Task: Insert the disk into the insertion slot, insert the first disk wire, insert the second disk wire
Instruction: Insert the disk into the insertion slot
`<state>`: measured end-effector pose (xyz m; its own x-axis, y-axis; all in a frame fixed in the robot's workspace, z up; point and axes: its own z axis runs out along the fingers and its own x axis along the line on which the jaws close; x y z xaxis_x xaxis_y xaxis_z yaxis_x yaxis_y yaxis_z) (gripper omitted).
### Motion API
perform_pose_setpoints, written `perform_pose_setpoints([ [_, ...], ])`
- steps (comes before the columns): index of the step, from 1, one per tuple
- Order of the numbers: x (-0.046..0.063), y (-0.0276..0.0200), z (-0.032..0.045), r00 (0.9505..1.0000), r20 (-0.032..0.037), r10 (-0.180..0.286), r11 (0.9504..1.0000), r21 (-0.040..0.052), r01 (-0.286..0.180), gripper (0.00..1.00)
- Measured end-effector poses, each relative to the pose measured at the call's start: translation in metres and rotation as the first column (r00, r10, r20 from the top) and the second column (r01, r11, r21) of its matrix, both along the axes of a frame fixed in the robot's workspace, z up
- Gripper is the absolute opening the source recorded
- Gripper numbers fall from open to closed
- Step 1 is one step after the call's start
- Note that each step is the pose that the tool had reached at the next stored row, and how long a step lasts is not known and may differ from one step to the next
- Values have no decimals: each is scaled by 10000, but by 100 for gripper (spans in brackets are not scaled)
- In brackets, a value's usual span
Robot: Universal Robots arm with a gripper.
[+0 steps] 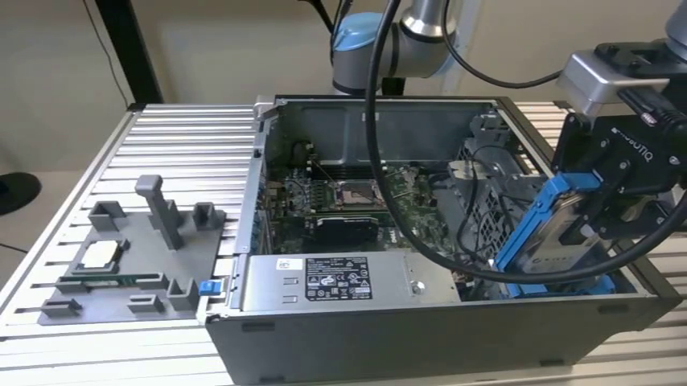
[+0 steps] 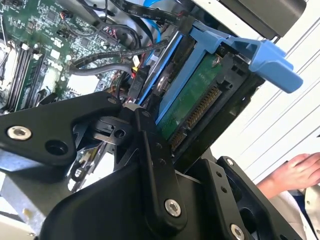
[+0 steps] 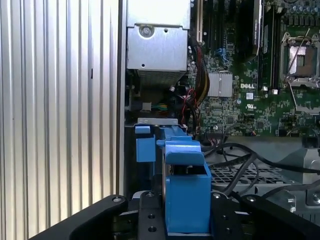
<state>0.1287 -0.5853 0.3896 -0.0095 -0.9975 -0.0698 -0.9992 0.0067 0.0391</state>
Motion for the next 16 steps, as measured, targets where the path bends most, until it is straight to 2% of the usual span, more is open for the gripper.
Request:
perform_pose_setpoints([
  [13, 0, 0, -56, 10000, 0, 0, 10000, -1, 0, 0],
  [15, 0, 0, -106, 10000, 0, 0, 10000, -1, 0, 0],
  [16, 0, 0, -107, 10000, 0, 0, 10000, -1, 0, 0],
])
